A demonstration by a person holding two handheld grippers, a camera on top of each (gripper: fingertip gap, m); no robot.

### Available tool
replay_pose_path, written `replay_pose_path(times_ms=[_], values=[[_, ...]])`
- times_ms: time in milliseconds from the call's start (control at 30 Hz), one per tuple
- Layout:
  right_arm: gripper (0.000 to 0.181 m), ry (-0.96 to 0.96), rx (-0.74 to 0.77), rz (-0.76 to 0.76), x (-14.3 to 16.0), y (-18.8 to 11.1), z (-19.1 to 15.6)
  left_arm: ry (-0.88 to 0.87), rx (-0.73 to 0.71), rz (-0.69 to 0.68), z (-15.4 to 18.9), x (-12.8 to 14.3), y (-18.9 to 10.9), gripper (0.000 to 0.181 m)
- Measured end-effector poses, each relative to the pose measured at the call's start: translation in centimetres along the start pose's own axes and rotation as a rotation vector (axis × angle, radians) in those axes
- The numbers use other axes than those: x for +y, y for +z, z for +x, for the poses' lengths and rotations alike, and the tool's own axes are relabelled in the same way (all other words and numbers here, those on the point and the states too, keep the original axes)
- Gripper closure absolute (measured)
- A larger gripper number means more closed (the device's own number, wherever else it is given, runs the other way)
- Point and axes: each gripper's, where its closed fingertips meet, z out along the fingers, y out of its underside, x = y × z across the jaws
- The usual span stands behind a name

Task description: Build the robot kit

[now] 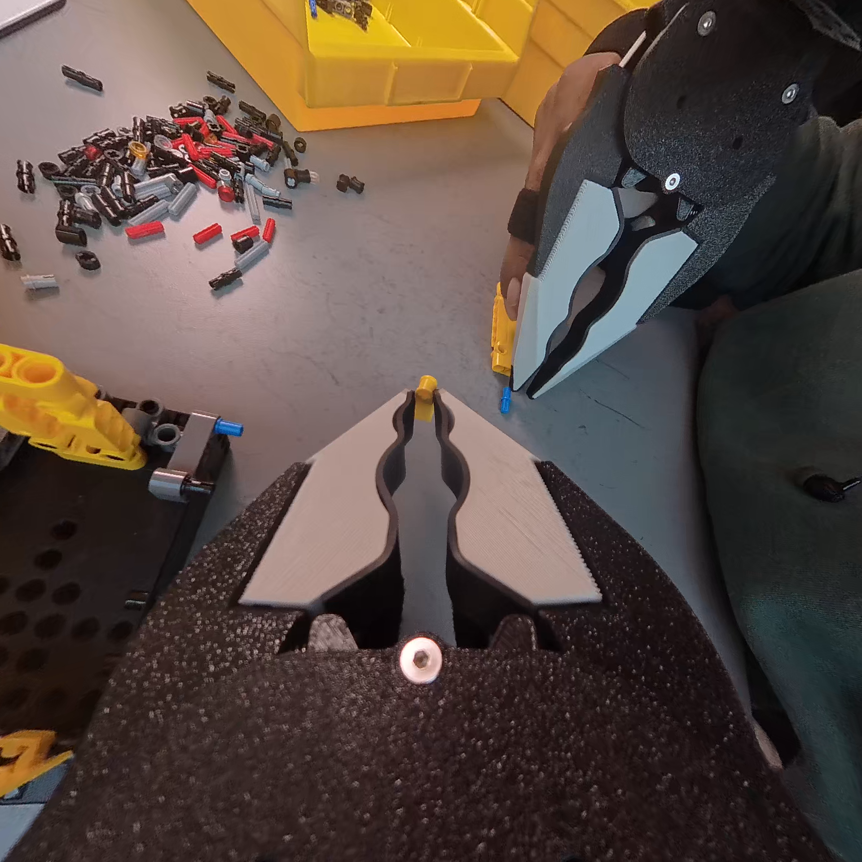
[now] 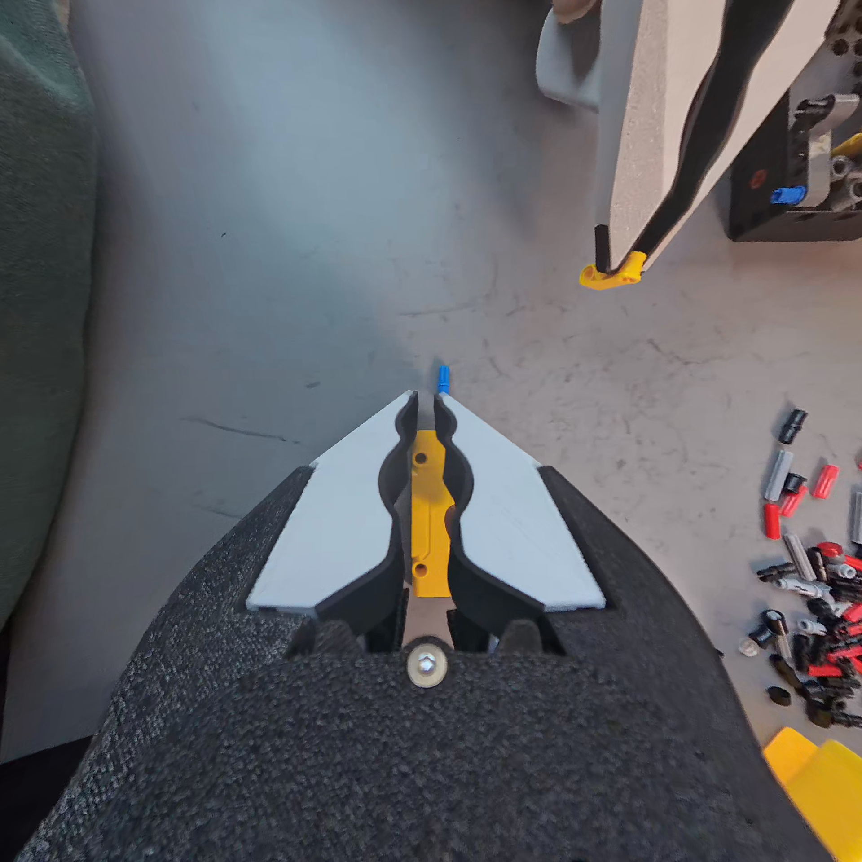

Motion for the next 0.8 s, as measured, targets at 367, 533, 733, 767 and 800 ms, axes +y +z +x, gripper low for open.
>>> replay_pose_path(times_ms=[367, 533, 733, 767, 800], values=[[0.171, 0.014, 0.039, 0.035, -0.1, 0.7, 1.3, 0.023, 0.024, -0.022, 0.6, 0.4, 0.2, 0.175], [0.171, 0.034, -0.008, 0.072, -0.4, 0.9, 1.3, 0.040, 0.030, -0.047, 0.8, 0.8, 0.5, 0.175], [0.177, 0.083, -0.022, 0.092, -0.5, 1.1, 1.6, 0.043, 0.035, -0.043, 0.9, 0.7, 0.4, 0.175], [0.177, 0.087, -0.025, 0.093, -0.5, 1.1, 1.6, 0.047, 0.040, -0.035, 0.9, 0.6, 0.3, 0.175], [0.177, 0.077, -0.019, 0.094, -0.5, 1.1, 1.7, 0.052, 0.049, -0.020, 1.1, 0.3, 0.2, 0.175]])
